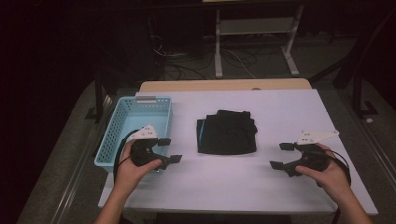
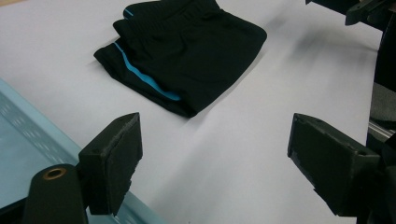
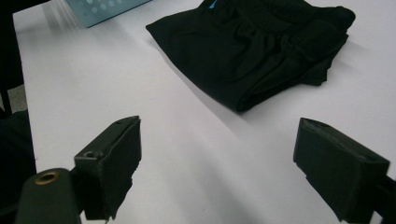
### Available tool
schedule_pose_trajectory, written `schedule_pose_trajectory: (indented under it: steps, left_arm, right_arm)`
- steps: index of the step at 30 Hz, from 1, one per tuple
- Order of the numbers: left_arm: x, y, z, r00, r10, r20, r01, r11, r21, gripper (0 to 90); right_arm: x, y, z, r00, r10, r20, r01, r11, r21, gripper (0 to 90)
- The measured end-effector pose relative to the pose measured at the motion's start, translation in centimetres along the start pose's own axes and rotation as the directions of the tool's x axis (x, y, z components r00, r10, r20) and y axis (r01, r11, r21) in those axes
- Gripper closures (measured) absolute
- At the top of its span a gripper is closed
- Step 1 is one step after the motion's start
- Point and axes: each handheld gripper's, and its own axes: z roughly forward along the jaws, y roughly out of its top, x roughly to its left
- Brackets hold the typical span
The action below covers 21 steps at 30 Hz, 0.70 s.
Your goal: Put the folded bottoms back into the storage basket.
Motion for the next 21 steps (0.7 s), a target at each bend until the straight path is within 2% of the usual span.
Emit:
schedule_pose_trajectory:
  steps: [9, 21]
  left_arm:
    - [-0.01, 0.14, 0.38, 0.9999, -0.014, 0.001, 0.014, 0.9999, -0.003, 18.5]
    - [-0.01, -0.19, 0.73, 0.9998, -0.015, 0.010, 0.015, 0.9999, 0.001, 20.5]
  right_arm:
    - [-0.04, -0.02, -0.01, 1.0000, 0.006, -0.003, -0.006, 1.000, -0.014, 17.3]
    - [0.09, 0.42, 0.81, 0.9999, 0.001, -0.014, -0.001, 1.000, 0.005, 17.0]
